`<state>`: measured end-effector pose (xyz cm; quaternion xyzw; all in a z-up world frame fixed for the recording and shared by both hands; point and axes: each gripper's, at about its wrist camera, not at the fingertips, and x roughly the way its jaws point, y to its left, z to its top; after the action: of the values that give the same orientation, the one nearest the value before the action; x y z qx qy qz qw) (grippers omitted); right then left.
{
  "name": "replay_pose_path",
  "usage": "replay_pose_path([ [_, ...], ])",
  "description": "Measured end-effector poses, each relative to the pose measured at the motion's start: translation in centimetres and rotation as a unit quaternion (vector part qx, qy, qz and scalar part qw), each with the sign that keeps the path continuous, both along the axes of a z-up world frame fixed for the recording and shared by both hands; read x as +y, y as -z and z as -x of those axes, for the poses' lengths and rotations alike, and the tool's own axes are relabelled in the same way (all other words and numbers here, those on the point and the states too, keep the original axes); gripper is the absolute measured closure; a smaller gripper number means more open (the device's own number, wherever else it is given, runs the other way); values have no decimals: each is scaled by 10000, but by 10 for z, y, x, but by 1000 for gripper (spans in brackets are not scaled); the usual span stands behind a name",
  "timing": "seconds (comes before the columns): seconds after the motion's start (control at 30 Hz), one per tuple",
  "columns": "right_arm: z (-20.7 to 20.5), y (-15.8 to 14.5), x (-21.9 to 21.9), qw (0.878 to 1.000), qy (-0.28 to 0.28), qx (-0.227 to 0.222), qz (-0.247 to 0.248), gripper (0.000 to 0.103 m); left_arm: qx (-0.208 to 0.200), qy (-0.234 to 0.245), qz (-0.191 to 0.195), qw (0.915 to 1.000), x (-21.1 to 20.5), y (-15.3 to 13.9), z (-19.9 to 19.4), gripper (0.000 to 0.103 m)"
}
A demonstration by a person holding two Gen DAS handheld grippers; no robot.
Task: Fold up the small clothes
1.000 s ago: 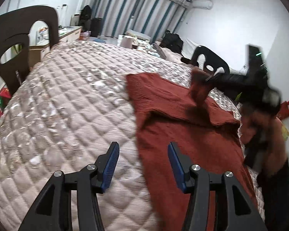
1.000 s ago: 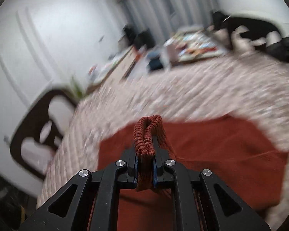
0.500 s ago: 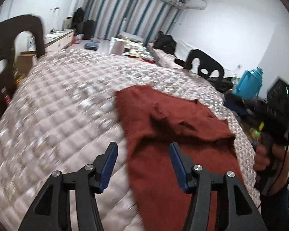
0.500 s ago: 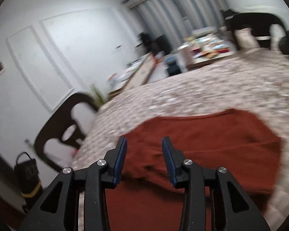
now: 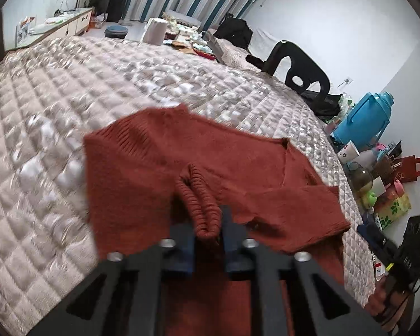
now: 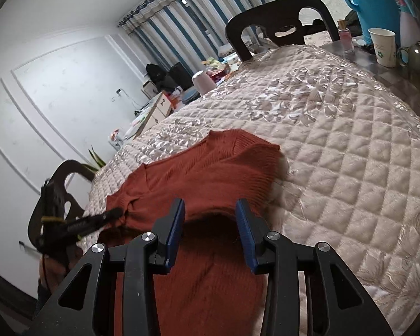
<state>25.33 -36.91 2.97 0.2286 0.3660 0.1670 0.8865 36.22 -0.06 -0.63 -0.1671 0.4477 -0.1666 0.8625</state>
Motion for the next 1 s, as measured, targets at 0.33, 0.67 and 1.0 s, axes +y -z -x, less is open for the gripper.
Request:
replay_pose_path([
  [0.33, -10, 34, 10, 9978, -320, 440, 376, 64, -928, -15, -77, 9957, 17, -16, 29, 90],
  [0.67, 12, 19, 15, 9928, -429, 231, 1097, 67, -529, -228, -14, 9983, 42, 6, 41, 84],
  [1.0, -11, 2, 15, 9932, -387, -167, 1084, 67, -965, -565, -111, 9937, 52, -28, 41, 59],
])
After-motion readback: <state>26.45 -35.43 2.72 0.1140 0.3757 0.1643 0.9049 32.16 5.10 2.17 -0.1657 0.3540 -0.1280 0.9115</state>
